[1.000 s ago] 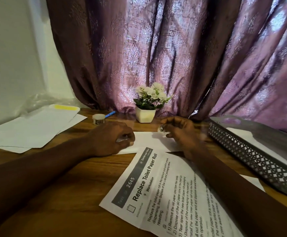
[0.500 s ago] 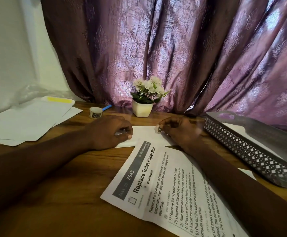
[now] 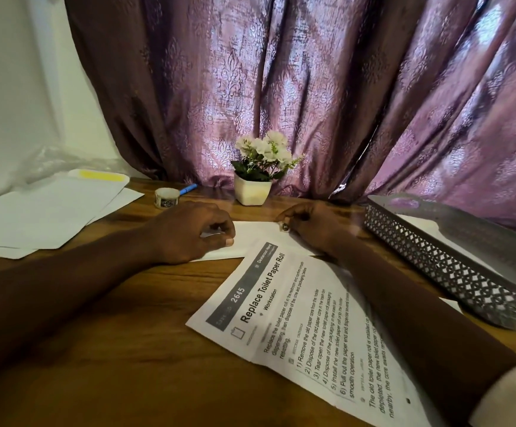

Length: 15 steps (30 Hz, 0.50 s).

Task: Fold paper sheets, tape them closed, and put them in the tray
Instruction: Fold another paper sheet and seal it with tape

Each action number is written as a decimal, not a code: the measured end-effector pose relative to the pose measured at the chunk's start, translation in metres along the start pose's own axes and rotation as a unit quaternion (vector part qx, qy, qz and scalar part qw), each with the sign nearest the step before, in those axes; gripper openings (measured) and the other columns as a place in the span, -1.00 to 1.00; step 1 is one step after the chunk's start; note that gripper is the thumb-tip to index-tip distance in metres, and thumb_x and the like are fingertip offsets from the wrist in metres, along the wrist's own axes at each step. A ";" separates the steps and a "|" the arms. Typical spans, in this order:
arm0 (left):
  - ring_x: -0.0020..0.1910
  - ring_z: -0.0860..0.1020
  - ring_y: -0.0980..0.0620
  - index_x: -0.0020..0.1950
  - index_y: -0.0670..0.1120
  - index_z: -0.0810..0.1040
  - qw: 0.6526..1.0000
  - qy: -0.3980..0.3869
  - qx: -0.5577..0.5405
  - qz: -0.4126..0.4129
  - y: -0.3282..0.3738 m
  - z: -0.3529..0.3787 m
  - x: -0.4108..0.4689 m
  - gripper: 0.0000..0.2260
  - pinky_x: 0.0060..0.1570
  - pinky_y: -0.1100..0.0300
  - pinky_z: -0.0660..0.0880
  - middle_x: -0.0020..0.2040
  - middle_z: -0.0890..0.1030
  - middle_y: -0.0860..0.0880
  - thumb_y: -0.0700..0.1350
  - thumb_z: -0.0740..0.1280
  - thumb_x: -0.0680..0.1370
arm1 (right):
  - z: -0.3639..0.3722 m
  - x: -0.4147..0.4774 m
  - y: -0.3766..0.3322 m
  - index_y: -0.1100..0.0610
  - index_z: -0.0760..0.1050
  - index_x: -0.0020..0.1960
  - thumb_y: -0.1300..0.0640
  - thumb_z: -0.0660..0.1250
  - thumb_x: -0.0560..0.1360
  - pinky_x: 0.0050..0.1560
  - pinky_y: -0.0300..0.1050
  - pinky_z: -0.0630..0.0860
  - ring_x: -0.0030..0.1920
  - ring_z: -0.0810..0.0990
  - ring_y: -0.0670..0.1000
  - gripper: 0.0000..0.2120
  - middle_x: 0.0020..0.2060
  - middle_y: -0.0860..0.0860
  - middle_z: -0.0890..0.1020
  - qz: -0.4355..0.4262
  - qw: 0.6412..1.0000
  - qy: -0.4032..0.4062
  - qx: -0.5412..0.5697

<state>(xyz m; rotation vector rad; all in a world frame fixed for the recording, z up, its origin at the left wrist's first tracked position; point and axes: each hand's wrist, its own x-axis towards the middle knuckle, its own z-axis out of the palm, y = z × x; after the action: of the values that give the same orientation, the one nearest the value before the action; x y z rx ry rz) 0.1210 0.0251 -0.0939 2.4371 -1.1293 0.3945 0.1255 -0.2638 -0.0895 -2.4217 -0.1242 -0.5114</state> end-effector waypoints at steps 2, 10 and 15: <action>0.09 0.56 0.17 0.13 0.14 0.64 1.000 0.001 -0.005 -0.001 0.000 0.000 0.000 -0.85 0.12 -0.02 0.57 0.07 0.62 0.21 0.09 0.40 0.58 | -0.003 0.001 -0.002 0.08 0.75 0.05 0.26 0.37 0.59 -0.12 -0.39 0.46 -0.19 0.61 -0.23 -0.80 -0.07 -0.06 0.75 -0.007 1.000 -0.018 -0.012; 0.08 0.56 0.19 0.10 0.16 0.64 1.000 0.005 -0.017 -0.002 -0.001 0.000 0.000 -0.87 0.11 -0.01 0.58 0.06 0.62 0.23 0.09 0.41 0.57 | -0.001 0.007 0.013 0.11 0.71 -0.07 0.23 0.43 0.53 -0.14 -0.15 0.54 -0.20 0.64 -0.02 -0.91 -0.20 0.01 0.73 0.026 0.998 0.051 0.013; 0.09 0.57 0.19 0.09 0.15 0.64 1.000 0.017 -0.016 0.013 -0.004 0.001 0.000 -0.87 0.11 -0.03 0.57 0.05 0.63 0.23 0.10 0.41 0.57 | -0.008 -0.001 0.010 0.20 0.63 -0.10 0.31 0.36 0.59 -0.45 -0.22 0.41 -0.44 0.47 -0.05 -0.88 -0.38 0.08 0.59 0.129 0.954 0.037 0.270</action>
<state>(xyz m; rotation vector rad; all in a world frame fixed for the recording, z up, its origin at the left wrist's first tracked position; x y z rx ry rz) 0.1240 0.0272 -0.0960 2.3819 -1.1450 0.4208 0.1238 -0.2768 -0.0897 -1.8460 0.0774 -0.3860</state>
